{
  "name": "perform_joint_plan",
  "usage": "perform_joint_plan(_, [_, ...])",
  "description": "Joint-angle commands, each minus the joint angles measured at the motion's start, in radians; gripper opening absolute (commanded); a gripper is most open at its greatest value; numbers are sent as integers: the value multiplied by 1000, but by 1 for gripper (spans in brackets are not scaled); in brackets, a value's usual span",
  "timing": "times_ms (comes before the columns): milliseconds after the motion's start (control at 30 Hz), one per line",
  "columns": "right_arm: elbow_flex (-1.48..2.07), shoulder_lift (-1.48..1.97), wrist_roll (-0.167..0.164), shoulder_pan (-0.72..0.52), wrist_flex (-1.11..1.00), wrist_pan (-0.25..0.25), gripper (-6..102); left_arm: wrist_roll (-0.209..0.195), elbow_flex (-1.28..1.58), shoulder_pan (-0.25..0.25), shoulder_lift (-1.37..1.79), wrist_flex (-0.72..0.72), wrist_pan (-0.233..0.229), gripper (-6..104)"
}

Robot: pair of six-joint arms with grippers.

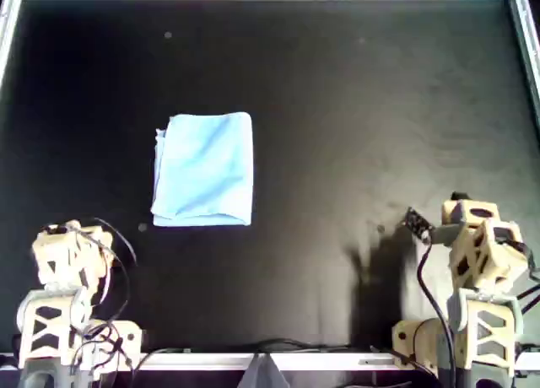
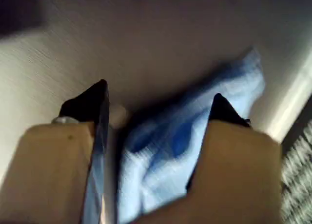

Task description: Fold a cloth

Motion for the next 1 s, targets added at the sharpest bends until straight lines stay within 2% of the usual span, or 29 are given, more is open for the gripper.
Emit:
perform_joint_plan(0, [15, 48, 5, -9, 43, -8, 0, -9, -11, 12, 17, 21, -25, 73])
perform_joint_plan(67, [15, 48, 5, -11, 44, -8, 0, -34, -11, 12, 18, 48, -25, 73])
perform_joint_plan(200, [15, 48, 6, -14, 48, -8, 0, -129, -11, 11, 18, 87, -25, 73])
perform_joint_plan(267, [15, 48, 6, -14, 61, -9, -1, -163, -11, 11, 18, 89, -25, 73])
perform_joint_plan(500, [15, 51, 6, -9, 337, -11, -1, -156, -11, 11, 17, 89, -25, 73])
perform_joint_plan(867, [14, 51, 6, -12, 350, -11, -1, -152, -11, 8, 17, 89, -25, 73])
perform_joint_plan(967, [14, 46, 6, 8, 350, -11, -1, -124, -11, -25, 17, 89, -23, 73])
